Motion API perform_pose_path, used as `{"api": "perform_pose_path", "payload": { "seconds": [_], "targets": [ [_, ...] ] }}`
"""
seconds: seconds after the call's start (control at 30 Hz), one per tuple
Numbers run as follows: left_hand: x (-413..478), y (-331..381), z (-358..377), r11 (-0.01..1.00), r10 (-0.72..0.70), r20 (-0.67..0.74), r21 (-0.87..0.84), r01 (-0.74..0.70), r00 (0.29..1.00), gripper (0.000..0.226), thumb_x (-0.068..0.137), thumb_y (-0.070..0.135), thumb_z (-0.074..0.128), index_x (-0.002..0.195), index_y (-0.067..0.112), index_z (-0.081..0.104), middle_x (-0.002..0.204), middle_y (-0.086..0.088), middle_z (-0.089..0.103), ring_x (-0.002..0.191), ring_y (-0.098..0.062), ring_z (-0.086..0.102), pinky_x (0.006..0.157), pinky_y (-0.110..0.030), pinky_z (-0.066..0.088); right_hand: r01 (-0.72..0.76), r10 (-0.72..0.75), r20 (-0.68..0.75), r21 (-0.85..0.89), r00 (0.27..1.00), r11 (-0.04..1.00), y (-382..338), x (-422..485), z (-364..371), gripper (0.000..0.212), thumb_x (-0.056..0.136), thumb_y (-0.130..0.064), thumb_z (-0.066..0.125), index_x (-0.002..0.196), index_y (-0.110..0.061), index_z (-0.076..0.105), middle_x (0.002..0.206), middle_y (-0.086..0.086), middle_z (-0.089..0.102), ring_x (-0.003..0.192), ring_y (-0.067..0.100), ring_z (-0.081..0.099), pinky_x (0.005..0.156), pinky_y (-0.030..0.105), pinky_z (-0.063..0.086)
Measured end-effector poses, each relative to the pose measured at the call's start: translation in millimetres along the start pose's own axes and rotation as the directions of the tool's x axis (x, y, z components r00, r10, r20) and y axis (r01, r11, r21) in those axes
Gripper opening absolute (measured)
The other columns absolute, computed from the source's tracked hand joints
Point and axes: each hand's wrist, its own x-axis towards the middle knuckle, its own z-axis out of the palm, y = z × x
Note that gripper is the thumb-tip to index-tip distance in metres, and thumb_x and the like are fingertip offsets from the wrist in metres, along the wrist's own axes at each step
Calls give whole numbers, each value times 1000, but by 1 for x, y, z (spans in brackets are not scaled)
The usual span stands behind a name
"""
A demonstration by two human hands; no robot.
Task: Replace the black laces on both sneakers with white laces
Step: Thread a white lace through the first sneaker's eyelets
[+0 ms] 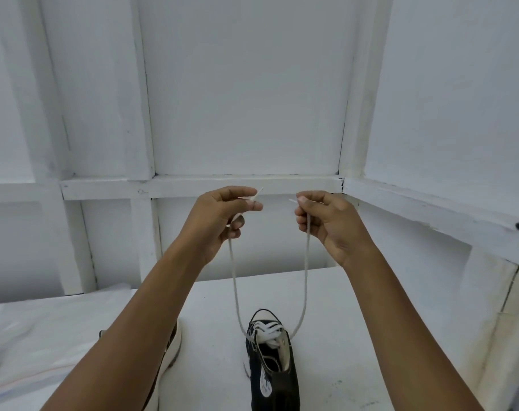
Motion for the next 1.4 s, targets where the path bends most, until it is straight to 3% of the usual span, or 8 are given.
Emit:
{"api": "perform_pose_path", "payload": {
  "seconds": [0.23, 0.33, 0.47, 0.67, 0.8, 0.93, 1.13, 1.4],
  "targets": [
    [-12, -38, -12, 857, -287, 109, 473, 204, 952, 10, 83, 5, 70, 90, 6, 76, 86, -15, 73, 55, -13, 39, 48, -21, 31, -133, 137, -21, -442, 990, 887, 41, -18, -25, 5, 91, -5, 65, 87, -5, 69, 76, 8, 70, 63, 14, 62, 63, 22, 53],
    [-21, -59, -11, 748, -398, 173, 630, 210, 901, 10, 82, 6, 72, 90, 7, 76, 87, -15, 73, 55, -10, 42, 50, -20, 33, -220, 285, 14, -603, 958, 767, 65, -29, -37, 7, 88, -2, 65, 82, -5, 68, 80, 7, 70, 66, 12, 62, 61, 19, 51],
    [-29, -81, -7, 633, -493, 216, 753, 177, 843, 8, 79, 7, 73, 86, 10, 78, 75, -4, 65, 57, -9, 43, 51, -20, 34, -257, 430, 41, -749, 902, 610, 89, -41, -47, 9, 87, -14, 69, 83, -7, 71, 91, 4, 74, 79, 12, 64, 73, 27, 50],
    [-34, -91, 1, 624, -531, 275, 767, 150, 802, 11, 74, 5, 77, 84, 10, 76, 69, -2, 62, 58, -11, 42, 50, -21, 33, -314, 615, 142, -758, 776, 572, 89, -58, -36, 40, 85, -47, 71, 88, -8, 74, 88, 4, 75, 77, 11, 67, 69, 23, 50],
    [-37, -92, 6, 620, -542, 305, 774, 128, 783, 16, 71, 6, 78, 84, 15, 75, 77, -7, 64, 64, -14, 43, 52, -23, 31, -341, 666, 200, -734, 718, 588, 92, -63, -33, 24, 88, -31, 70, 84, -8, 75, 79, 5, 74, 74, 14, 69, 66, 23, 50],
    [-39, -95, 10, 625, -547, 311, 770, 131, 777, 17, 70, 6, 79, 82, 17, 74, 76, -7, 66, 66, -16, 42, 53, -25, 29, -391, 671, 204, -679, 713, 622, 95, -64, -36, 23, 89, -15, 65, 97, 5, 74, 82, 13, 74, 73, 18, 70, 64, 22, 52],
    [-40, -101, 17, 658, -509, 292, 738, 148, 810, 15, 71, 4, 78, 78, 16, 72, 76, -8, 67, 68, -19, 42, 53, -25, 29, -421, 676, 214, -640, 706, 642, 96, -64, -40, 25, 89, -11, 63, 103, 9, 71, 87, 19, 73, 73, 20, 71, 63, 22, 53],
    [-40, -100, 23, 639, -489, 296, 762, 105, 821, 15, 71, 5, 80, 76, 16, 72, 72, 0, 71, 56, -5, 48, 50, -17, 33, -459, 692, 233, -601, 683, 655, 99, -63, -43, 28, 92, -16, 63, 103, 8, 71, 90, 19, 74, 78, 22, 70, 69, 26, 54]
  ]
}}
